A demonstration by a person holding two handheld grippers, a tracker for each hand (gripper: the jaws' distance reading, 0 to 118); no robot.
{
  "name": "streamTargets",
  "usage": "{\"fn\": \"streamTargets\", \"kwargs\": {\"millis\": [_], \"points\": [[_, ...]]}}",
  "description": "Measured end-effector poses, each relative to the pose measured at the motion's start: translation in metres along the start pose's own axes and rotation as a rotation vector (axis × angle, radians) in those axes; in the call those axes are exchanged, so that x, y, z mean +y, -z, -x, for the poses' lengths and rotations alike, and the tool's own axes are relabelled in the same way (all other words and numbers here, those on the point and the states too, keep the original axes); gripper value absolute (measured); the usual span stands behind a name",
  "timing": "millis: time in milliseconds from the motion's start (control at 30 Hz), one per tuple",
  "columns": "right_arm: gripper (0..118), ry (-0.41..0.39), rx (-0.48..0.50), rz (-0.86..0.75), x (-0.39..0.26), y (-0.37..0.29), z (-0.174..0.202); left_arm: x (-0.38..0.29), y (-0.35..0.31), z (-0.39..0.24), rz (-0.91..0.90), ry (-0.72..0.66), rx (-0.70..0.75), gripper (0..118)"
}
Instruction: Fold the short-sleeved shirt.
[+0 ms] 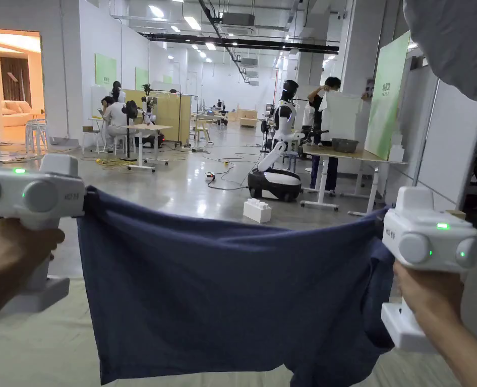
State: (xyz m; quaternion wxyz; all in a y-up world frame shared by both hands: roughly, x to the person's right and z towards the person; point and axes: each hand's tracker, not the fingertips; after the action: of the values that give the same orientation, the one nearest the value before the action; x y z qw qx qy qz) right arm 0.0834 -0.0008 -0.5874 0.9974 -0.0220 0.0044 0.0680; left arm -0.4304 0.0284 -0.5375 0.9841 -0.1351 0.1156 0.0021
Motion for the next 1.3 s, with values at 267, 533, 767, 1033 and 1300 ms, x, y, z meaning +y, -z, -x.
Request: {"fn": "streamTargets", "kwargs": {"millis": [267,533,767,1033,1300], "points": [[3,-0.04,0.016,0.077,-0.086,-0.049,-0.007,-0.102,-0.052,0.012,0.046,-0.007,-0.043,5],[3,-0.071,0.05,0.147,-0.145,-0.148,-0.01,-0.19,-0.128,0.035,0.109,-0.051,-0.066,5],[3,-0.118,0.078,0.243,-0.196,-0.243,-0.01,-0.271,-0.193,0.054,0.214,-0.079,-0.091,5],[3,-0.161,0.136,0.423,-0.255,-0.319,-0.012,-0.352,-0.251,0.063,0.391,-0.087,-0.097,5],[3,-0.178,0.144,0.638,-0.314,-0.346,-0.018,-0.413,-0.262,0.059,0.587,-0.023,-0.14,5]]}}
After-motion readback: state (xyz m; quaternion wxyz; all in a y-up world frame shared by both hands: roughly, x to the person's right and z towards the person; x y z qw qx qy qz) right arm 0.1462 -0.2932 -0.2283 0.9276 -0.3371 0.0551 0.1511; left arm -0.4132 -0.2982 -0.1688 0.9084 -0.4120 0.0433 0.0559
